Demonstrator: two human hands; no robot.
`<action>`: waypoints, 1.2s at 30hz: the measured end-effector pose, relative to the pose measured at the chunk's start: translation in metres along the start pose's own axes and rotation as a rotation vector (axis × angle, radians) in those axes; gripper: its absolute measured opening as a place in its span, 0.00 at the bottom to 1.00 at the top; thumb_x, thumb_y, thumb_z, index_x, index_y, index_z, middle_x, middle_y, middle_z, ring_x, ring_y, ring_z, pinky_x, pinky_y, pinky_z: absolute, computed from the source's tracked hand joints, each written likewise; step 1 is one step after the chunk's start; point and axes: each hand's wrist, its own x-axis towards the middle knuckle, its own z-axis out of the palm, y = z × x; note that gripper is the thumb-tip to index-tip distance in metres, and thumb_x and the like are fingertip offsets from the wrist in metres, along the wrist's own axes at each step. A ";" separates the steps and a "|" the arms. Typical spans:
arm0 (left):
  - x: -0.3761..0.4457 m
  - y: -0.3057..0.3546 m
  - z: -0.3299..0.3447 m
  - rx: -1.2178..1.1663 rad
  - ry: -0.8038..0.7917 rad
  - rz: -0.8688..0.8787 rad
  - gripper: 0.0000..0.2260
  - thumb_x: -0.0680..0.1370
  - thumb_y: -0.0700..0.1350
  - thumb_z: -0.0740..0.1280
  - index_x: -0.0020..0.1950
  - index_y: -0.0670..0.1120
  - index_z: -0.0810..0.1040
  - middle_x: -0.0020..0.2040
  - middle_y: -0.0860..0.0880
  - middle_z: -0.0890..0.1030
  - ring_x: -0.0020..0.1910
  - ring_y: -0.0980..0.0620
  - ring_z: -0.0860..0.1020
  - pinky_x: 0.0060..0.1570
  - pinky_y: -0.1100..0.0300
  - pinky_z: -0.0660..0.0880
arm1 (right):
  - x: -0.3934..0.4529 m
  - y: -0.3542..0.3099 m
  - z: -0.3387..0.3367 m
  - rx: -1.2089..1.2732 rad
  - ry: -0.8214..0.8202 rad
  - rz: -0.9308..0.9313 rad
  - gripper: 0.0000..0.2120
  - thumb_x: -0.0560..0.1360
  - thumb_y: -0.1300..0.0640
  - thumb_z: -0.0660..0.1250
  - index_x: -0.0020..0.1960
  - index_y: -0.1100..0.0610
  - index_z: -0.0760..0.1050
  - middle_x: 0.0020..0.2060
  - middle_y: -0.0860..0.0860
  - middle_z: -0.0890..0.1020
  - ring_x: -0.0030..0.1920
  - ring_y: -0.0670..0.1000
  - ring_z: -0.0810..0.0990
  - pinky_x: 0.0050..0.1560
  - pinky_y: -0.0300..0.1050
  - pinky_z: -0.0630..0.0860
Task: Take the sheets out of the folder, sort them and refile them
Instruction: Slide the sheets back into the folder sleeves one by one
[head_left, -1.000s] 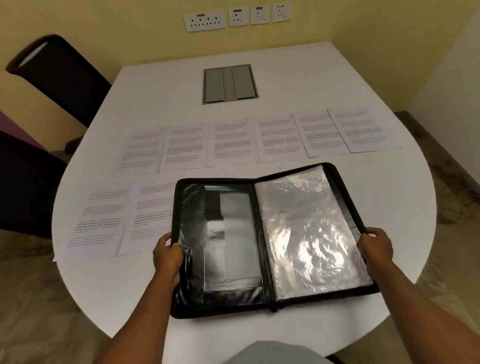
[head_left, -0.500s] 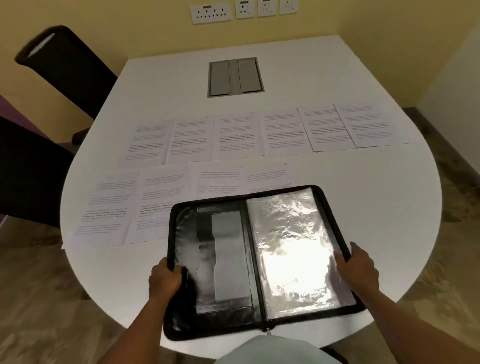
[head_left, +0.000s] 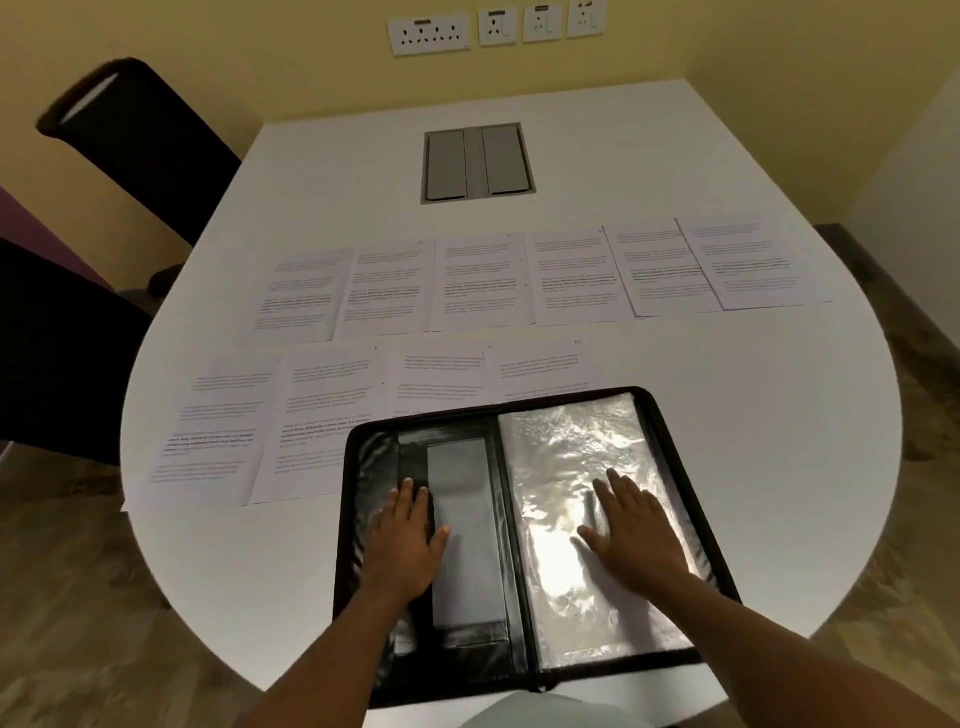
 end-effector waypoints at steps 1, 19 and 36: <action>0.004 0.003 -0.001 -0.010 -0.004 0.009 0.40 0.73 0.68 0.41 0.79 0.46 0.54 0.80 0.47 0.49 0.78 0.46 0.48 0.75 0.50 0.50 | 0.004 -0.002 -0.001 0.014 -0.003 -0.004 0.36 0.79 0.35 0.52 0.80 0.51 0.46 0.79 0.51 0.45 0.79 0.51 0.44 0.76 0.48 0.43; 0.168 0.042 -0.046 0.112 -0.108 0.165 0.32 0.80 0.64 0.46 0.80 0.49 0.45 0.79 0.50 0.41 0.78 0.49 0.42 0.75 0.51 0.42 | 0.182 -0.032 -0.066 0.000 -0.038 -0.140 0.32 0.80 0.36 0.44 0.80 0.50 0.46 0.79 0.52 0.44 0.79 0.53 0.44 0.77 0.50 0.45; 0.233 0.039 -0.013 0.070 -0.093 0.164 0.38 0.72 0.72 0.31 0.79 0.56 0.42 0.78 0.55 0.37 0.78 0.49 0.39 0.76 0.49 0.42 | 0.244 -0.024 -0.044 -0.045 -0.119 -0.030 0.33 0.80 0.35 0.44 0.79 0.46 0.37 0.78 0.52 0.38 0.78 0.57 0.37 0.77 0.56 0.43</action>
